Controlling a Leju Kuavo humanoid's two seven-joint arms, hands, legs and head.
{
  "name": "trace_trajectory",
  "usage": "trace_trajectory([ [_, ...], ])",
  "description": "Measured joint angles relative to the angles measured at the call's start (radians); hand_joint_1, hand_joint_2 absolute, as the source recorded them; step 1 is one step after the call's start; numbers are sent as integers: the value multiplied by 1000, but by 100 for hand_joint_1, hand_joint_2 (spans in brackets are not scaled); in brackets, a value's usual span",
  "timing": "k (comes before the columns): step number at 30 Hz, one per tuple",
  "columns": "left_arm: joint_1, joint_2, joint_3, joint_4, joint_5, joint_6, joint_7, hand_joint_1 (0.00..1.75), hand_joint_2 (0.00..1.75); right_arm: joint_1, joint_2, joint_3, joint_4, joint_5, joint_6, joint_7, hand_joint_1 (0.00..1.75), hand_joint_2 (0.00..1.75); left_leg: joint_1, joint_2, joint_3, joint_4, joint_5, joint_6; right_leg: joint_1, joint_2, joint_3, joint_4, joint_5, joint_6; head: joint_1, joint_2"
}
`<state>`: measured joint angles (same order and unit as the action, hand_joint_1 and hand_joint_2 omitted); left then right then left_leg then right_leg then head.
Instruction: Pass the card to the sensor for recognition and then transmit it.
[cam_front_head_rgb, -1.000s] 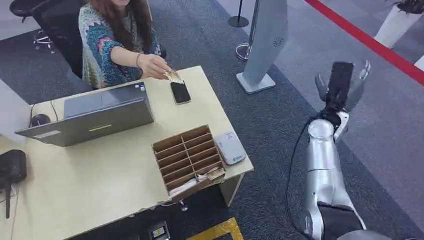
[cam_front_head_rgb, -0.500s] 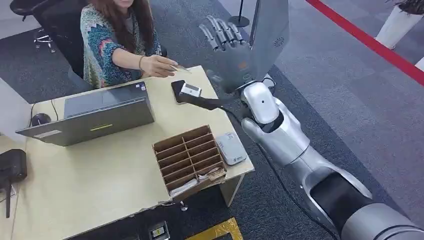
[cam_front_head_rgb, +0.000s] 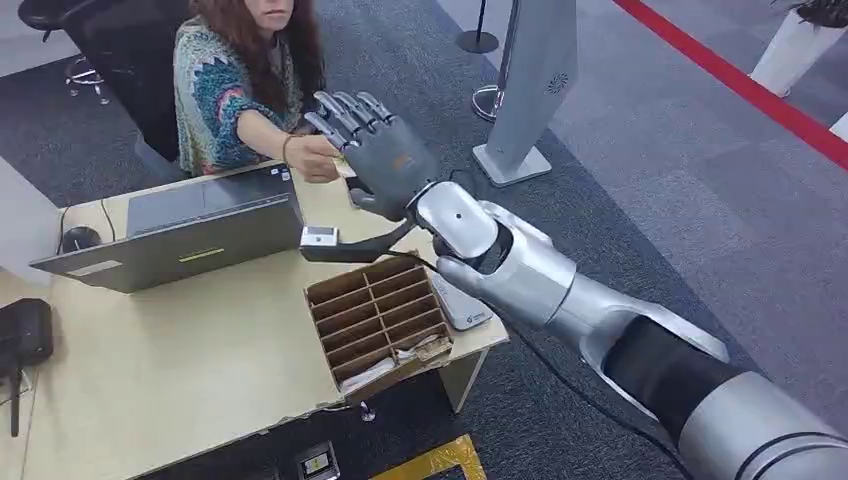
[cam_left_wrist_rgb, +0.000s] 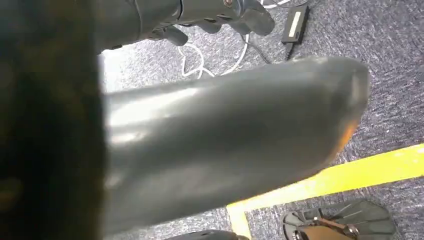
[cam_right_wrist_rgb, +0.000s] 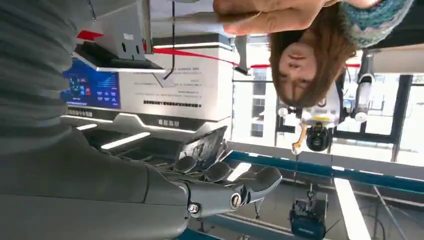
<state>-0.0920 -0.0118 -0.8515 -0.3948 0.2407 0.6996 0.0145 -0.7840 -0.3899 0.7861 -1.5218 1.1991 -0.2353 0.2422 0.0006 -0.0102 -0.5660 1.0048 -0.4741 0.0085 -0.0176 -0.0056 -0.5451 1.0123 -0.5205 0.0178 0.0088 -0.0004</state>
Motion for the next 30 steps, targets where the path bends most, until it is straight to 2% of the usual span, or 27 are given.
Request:
trace_trajectory([
  [6, 2, 3, -1, 0, -4, 0, -10, 0, 0, -14, 8, 42, 62, -44, -7, 13, 0, 175, 0, 0, 0, 0, 0, 0, 0, 0, 0, 0, 0, 0, 0, 0],
  [7, 3, 3, -1, 0, -5, 0, -10, 0, 0, -15, 10, 45, 69, -48, -8, 14, 14, 175, 0, 0, 0, 0, 0, 0, 0, 0, 0, 0, 0, 0, 0, 0],
  [8, 4, 3, -1, 0, -5, 0, -10, 0, 0, -19, 10, 52, 81, -53, -8, 18, 154, 175, 0, 0, 0, 0, 0, 0, 0, 0, 0, 0, 0, 0, 0, 0],
  [9, 5, 3, 0, 0, -5, 0, -10, 0, 0, -21, 10, 58, 88, -57, -8, 19, 171, 175, 0, 0, 0, 0, 0, 0, 0, 0, 0, 0, 0, 0, 0, 0],
  [30, 6, 8, -3, 1, 26, 0, -10, 0, 0, -44, 19, 86, 157, -94, -22, 36, 175, 175, 0, 0, 0, 0, 0, 0, 0, 0, 0, 0, 0, 0, 0, 0],
])
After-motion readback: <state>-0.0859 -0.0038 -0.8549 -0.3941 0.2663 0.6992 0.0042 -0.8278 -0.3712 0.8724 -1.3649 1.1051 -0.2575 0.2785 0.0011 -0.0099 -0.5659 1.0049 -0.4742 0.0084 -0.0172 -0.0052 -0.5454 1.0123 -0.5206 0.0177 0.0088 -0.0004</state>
